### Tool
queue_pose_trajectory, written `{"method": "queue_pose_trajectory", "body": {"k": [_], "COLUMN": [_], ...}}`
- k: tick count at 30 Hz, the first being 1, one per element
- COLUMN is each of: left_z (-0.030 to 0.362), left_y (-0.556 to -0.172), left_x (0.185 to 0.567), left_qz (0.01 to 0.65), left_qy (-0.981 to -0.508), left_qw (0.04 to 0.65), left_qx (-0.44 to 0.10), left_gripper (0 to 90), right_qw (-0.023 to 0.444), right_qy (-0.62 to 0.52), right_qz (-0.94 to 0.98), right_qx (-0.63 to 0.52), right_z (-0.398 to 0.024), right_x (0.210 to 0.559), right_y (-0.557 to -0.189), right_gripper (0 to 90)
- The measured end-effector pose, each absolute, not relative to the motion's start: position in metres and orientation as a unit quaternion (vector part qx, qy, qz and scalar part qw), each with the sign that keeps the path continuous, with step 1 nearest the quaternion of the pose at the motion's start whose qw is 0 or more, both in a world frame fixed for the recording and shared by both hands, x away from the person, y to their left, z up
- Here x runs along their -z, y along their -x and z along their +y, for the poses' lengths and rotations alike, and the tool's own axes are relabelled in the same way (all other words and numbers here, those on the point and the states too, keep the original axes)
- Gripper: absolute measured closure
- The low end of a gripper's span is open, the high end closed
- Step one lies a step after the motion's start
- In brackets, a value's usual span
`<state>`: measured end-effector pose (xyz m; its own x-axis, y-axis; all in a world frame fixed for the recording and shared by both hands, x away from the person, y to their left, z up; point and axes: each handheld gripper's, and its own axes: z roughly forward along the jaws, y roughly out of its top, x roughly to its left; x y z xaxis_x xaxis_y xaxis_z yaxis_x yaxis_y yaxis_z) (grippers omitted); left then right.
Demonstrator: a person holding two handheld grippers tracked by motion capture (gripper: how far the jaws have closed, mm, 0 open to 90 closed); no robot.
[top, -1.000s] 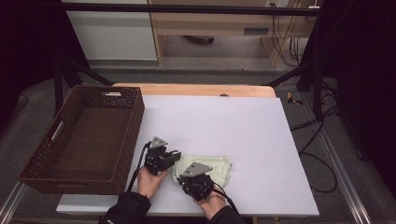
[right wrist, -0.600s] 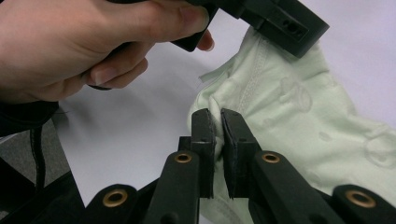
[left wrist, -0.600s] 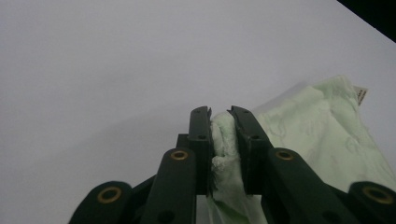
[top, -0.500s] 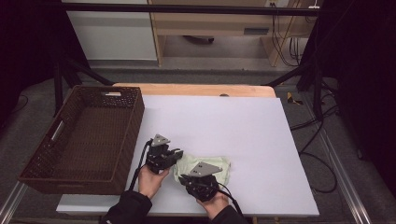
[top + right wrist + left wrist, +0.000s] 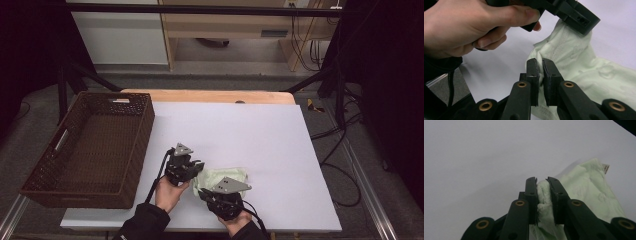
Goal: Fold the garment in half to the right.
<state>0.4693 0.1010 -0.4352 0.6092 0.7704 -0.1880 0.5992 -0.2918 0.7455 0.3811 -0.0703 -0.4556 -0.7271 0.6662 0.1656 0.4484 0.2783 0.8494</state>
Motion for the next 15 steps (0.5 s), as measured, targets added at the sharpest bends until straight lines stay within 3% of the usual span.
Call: {"method": "queue_pose_trajectory", "body": {"k": [15], "left_z": [0.064], "left_y": [-0.473], "left_x": [0.431], "left_qz": [0.405], "left_qy": [-0.823], "left_qw": [0.385], "left_qx": [-0.103], "left_gripper": [77.9], "right_qw": [0.113], "right_qy": [-0.376], "right_qz": [0.773], "right_qx": [-0.499], "right_z": [-0.094], "right_x": [0.456], "right_y": [-0.376], "right_gripper": [84.6]}}
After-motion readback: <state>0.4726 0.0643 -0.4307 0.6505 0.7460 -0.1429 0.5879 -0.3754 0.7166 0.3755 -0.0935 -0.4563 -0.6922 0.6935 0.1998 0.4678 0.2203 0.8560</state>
